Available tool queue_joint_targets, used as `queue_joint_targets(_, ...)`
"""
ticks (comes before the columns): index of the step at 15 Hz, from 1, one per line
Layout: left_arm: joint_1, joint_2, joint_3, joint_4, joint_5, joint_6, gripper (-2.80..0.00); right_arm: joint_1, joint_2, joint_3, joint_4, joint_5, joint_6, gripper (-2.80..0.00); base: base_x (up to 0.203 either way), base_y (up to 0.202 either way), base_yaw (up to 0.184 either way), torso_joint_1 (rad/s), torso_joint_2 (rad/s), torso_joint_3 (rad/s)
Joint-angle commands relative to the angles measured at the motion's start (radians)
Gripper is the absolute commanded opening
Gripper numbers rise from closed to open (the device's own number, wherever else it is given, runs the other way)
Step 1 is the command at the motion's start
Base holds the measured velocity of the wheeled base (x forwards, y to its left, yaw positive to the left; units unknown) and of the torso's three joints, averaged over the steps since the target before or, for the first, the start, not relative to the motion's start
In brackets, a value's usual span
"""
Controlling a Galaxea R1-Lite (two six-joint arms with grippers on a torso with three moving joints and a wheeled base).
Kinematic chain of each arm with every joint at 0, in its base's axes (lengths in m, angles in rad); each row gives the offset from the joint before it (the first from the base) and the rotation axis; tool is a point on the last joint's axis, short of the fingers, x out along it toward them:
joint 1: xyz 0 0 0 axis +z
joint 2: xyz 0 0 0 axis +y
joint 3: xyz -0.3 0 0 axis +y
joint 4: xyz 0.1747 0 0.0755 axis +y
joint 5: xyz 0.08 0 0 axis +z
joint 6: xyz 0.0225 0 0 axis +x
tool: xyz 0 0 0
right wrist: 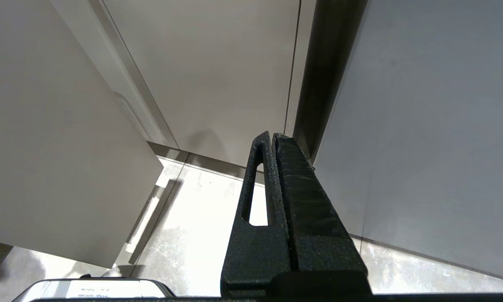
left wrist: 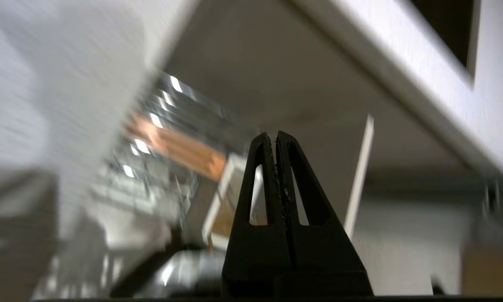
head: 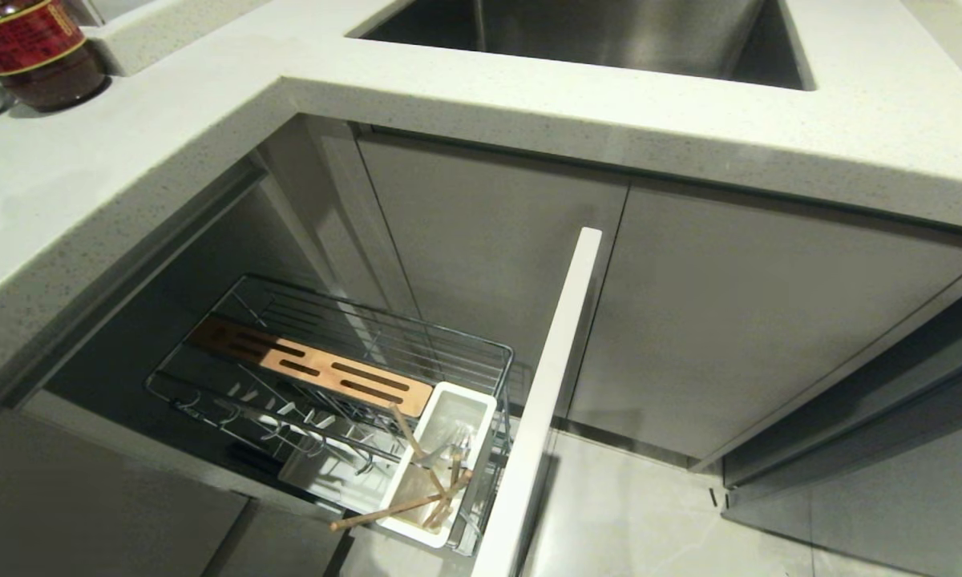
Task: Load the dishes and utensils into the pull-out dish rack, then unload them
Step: Take the chopsticks out of the cupboard
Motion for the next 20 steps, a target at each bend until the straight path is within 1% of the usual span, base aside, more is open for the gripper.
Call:
queue_joint_targets(1, -0.144, 0.13, 0.004, 0.135, -0.012, -0.003, -2.8, 0.0, -0.001, 0.026, -0.001, 0.0, 0.0, -2.8, 0.0, 0.0, 0.0, 0.0, 0.0, 0.0)
queue_joint_targets(2, -0.189, 0.181, 0.01, 0.198, -0.015, -0.004, -2.8, 0.0, -0.001, 0.026, 0.0, 0.0, 0.0, -2.8, 0.0, 0.0, 0.0, 0.0, 0.0, 0.0)
queue_joint_targets(3, -0.218, 0.221, 0.019, 0.245, -0.017, -0.003, -2.8, 0.0, -0.001, 0.026, 0.0, 0.0, 0.0, -2.8, 0.0, 0.0, 0.0, 0.0, 0.0, 0.0)
queue_joint_targets(4, -0.241, 0.266, 0.035, 0.282, -0.011, -0.001, -0.58, 0.0, -0.001, 0.026, -0.001, 0.0, 0.0, -2.8, 0.0, 0.0, 0.0, 0.0, 0.0, 0.0)
queue_joint_targets(5, -0.253, 0.309, 0.056, 0.311, 0.004, 0.0, 0.0, 0.0, -0.001, 0.026, -0.001, 0.0, 0.0, -2.8, 0.0, 0.0, 0.0, 0.0, 0.0, 0.0)
queue_joint_targets(8, -0.277, 0.435, 0.116, 0.357, 0.044, 0.004, 0.0, 0.0, -0.001, 0.026, -0.001, 0.0, 0.0, -2.8, 0.0, 0.0, 0.0, 0.0, 0.0, 0.0)
queue_joint_targets(10, -0.29, 0.515, 0.139, 0.384, 0.047, 0.009, 0.0, 0.0, -0.001, 0.026, -0.001, 0.0, 0.0, -2.8, 0.0, 0.0, 0.0, 0.0, 0.0, 0.0)
queue_joint_targets(14, -0.307, 0.686, 0.194, 0.395, 0.043, 0.018, 0.0, 0.0, -0.001, 0.026, 0.0, 0.0, 0.0, -2.8, 0.0, 0.0, 0.0, 0.0, 0.0, 0.0)
queue_joint_targets(15, -0.308, 0.713, 0.209, 0.411, 0.042, 0.049, 0.0, 0.0, -0.001, 0.026, -0.001, 0.0, 0.0, -2.8, 0.0, 0.0, 0.0, 0.0, 0.0, 0.0)
queue_joint_targets(16, -0.307, 0.735, 0.219, 0.438, 0.034, 0.103, 0.0, 0.0, -0.001, 0.026, -0.001, 0.0, 0.0, -2.8, 0.0, 0.0, 0.0, 0.0, 0.0, 0.0)
queue_joint_targets(17, -0.307, 0.761, 0.223, 0.449, 0.002, 0.128, 0.0, 0.0, -0.001, 0.026, -0.001, 0.0, 0.0, -2.8, 0.0, 0.0, 0.0, 0.0, 0.0, 0.0)
queue_joint_targets(18, -0.306, 0.785, 0.227, 0.451, -0.019, 0.137, 0.0, 0.0, -0.001, 0.026, -0.001, 0.0, 0.0, -2.8, 0.0, 0.0, 0.0, 0.0, 0.0, 0.0)
queue_joint_targets(20, -0.295, 0.826, 0.233, 0.45, -0.024, 0.151, 0.0, 0.0, -0.001, 0.026, -0.001, 0.0, 0.0, -2.8, 0.0, 0.0, 0.0, 0.0, 0.0, 0.0)
